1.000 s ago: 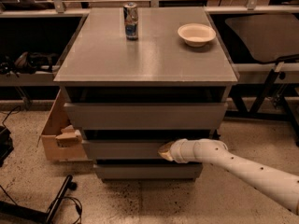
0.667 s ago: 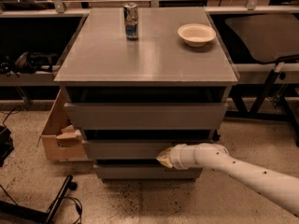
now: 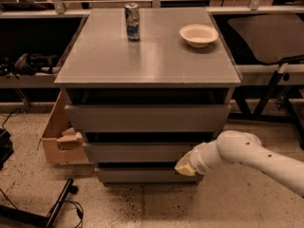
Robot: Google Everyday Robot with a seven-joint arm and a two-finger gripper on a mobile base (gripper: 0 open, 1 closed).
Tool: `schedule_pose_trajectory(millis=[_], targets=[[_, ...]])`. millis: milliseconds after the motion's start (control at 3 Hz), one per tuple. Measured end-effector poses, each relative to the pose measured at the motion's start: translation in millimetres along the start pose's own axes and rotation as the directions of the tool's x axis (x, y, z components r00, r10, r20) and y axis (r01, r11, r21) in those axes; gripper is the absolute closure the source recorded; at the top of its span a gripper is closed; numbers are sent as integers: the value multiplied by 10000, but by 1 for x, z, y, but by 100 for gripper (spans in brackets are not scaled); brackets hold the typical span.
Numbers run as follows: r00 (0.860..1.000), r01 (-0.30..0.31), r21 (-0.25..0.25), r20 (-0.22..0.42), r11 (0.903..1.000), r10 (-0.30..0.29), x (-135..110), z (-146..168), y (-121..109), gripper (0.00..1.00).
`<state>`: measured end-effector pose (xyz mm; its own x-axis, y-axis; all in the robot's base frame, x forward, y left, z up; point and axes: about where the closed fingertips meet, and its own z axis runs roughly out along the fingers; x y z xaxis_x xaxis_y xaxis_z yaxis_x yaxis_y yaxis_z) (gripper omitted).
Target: Close middle drawer
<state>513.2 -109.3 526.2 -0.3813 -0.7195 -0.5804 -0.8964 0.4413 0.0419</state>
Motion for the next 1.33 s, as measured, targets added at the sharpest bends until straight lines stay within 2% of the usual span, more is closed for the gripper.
schedule_pose_trajectory(millis=[333, 667, 1000, 1333], targets=[[9772, -463, 731, -2036, 9963, 603, 1, -110, -41, 100], [9048, -1412, 1560, -3805, 9776, 1914, 33, -179, -60, 100], [7777, -2748, 2344, -5161, 9325, 3590, 81, -248, -45, 100], [6670, -3733, 2684, -5876, 8880, 4580, 110, -309, 7, 100]])
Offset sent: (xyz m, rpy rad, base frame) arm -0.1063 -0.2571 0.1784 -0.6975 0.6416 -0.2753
